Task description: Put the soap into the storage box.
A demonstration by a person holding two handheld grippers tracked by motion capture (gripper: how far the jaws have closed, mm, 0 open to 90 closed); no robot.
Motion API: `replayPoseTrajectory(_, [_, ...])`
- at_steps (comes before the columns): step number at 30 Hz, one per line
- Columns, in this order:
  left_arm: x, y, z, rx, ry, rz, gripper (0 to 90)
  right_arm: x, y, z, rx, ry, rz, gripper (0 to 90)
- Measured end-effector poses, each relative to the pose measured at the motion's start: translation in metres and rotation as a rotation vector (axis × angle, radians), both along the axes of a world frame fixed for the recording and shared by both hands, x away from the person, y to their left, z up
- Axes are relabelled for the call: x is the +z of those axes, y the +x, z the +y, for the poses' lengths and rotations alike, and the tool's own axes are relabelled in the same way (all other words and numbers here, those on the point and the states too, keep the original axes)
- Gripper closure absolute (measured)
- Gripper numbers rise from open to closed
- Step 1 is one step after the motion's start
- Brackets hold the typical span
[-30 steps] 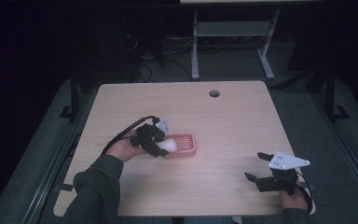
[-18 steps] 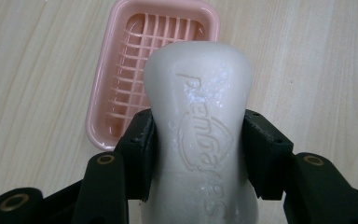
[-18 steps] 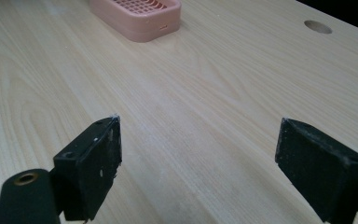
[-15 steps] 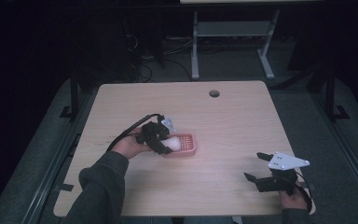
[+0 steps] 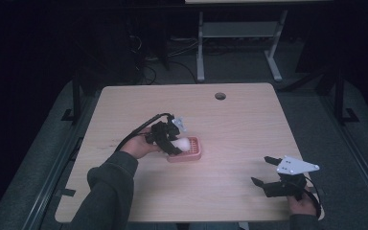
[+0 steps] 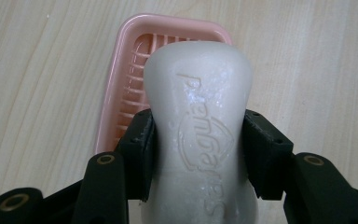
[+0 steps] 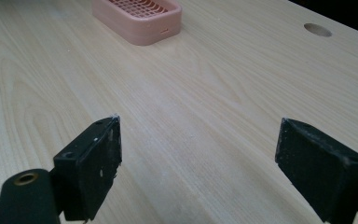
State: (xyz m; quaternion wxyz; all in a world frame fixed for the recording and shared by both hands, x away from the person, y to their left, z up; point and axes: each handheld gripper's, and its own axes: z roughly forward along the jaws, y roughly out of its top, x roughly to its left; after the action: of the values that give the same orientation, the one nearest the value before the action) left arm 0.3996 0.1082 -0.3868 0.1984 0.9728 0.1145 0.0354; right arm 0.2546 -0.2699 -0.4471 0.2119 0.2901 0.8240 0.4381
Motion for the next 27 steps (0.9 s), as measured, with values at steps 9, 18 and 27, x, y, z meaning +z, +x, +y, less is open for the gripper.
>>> replayPoseTrajectory(9, [0.001, 0.008, -0.008, -0.003, -0.003, 0.003, 49.4, 0.000, 0.000, -0.001, -0.003, 0.005, 0.002, 13.7])
replayPoseTrajectory(18, [-0.005, 0.014, -0.014, 0.003, -0.009, 0.014, 49.4, 0.000, 0.000, -0.001, -0.002, 0.010, 0.000, 13.7])
replayPoseTrajectory(27, [-0.012, 0.020, -0.018, 0.003, -0.006, 0.019, 49.4, 0.000, 0.000, -0.001, -0.002, 0.011, -0.001, 13.7])
